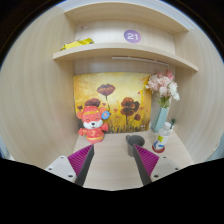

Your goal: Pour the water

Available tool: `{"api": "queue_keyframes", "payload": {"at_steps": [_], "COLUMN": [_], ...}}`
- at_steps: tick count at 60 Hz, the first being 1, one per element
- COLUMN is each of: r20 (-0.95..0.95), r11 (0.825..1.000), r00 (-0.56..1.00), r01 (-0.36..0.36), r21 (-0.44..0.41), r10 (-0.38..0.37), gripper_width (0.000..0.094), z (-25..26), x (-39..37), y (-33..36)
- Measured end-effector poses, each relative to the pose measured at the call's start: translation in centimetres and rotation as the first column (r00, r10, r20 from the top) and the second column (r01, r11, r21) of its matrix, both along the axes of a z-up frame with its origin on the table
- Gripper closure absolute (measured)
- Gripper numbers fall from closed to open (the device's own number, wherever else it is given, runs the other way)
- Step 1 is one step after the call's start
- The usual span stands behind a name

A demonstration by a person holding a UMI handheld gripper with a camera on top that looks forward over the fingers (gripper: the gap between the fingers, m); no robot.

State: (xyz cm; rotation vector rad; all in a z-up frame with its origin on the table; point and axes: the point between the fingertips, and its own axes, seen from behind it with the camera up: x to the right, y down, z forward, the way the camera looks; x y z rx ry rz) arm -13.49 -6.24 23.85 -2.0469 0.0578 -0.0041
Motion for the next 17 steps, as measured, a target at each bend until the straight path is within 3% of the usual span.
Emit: {"api": "queue_keyframes", "payload": {"at_steps": [17], "r20": [0.021], "r11": [1.000], "r00": [1.000], "r01": [0.017], "r21": [0.003], "r10": [-0.017], "gripper_width": [0.0131], "z": [0.66], "x": [0.52], "y": [-0.72]}}
